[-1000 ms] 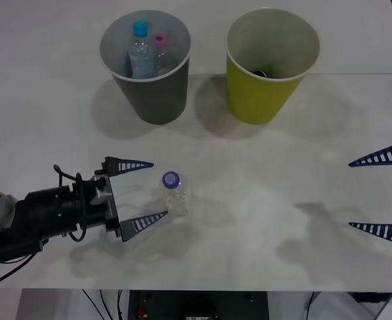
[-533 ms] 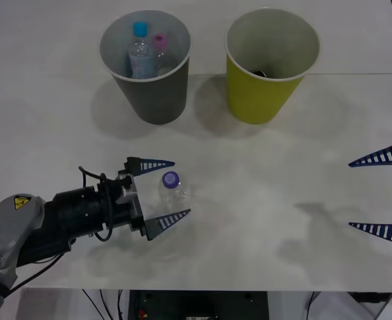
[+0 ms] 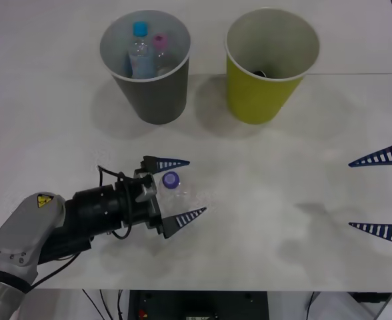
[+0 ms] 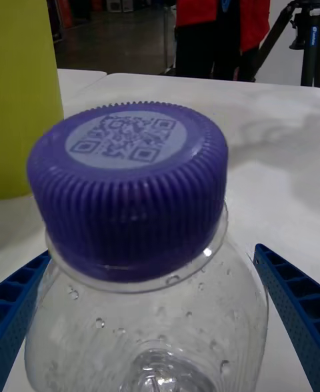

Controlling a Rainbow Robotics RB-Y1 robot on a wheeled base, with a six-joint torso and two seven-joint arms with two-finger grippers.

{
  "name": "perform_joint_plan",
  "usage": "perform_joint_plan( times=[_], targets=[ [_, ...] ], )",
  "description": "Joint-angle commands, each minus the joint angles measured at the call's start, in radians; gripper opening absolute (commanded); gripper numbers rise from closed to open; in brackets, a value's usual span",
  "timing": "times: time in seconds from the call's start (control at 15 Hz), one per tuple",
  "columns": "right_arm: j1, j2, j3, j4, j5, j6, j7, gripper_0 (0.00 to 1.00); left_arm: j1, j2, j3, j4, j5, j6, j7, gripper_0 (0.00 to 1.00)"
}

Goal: Put the can into the green bin and the plastic bottle into the gray bin

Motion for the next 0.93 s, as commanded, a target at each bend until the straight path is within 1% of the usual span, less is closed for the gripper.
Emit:
perform_joint_plan(
  times=[0.07,0.13,0.2,0.27,0.67,0.8,0.87,0.93],
  targets=[
    [0.000,0.000,0.000,0.000,0.000,0.000,0.000,1.00,0.000,0.001,0.000,0.000,-0.001,-0.003,0.009,0.29],
    [0.000,0.000,0.000,0.000,0.000,0.000,0.000,1.00,0.000,-0.001,0.000,0.000,-0.001,-0.010,0.019,0.11],
    [0.000,0.000,0.000,0.000,0.000,0.000,0.000,1.00,0.000,0.001,0.000,0.000,-0.001,-0.012,0.027,0.04],
    [0.000,0.000,0.000,0.000,0.000,0.000,0.000,1.00,0.000,0.002,0.000,0.000,-0.001,-0.012,0.035,0.00],
    [0.000,0.000,0.000,0.000,0.000,0.000,0.000,1.00,0.000,0.019,0.000,-0.002,0.005,-0.013,0.049,0.00],
    [0.000,0.000,0.000,0.000,0.000,0.000,0.000,1.00,0.000,0.036,0.000,-0.015,0.007,-0.013,0.062,0.00],
    [0.000,0.000,0.000,0.000,0.000,0.000,0.000,1.00,0.002,0.047,0.000,-0.023,0.007,-0.013,0.079,0.00],
    [0.000,0.000,0.000,0.000,0.000,0.000,0.000,1.00,0.002,0.068,0.000,-0.049,0.002,-0.013,0.135,0.00]
  ],
)
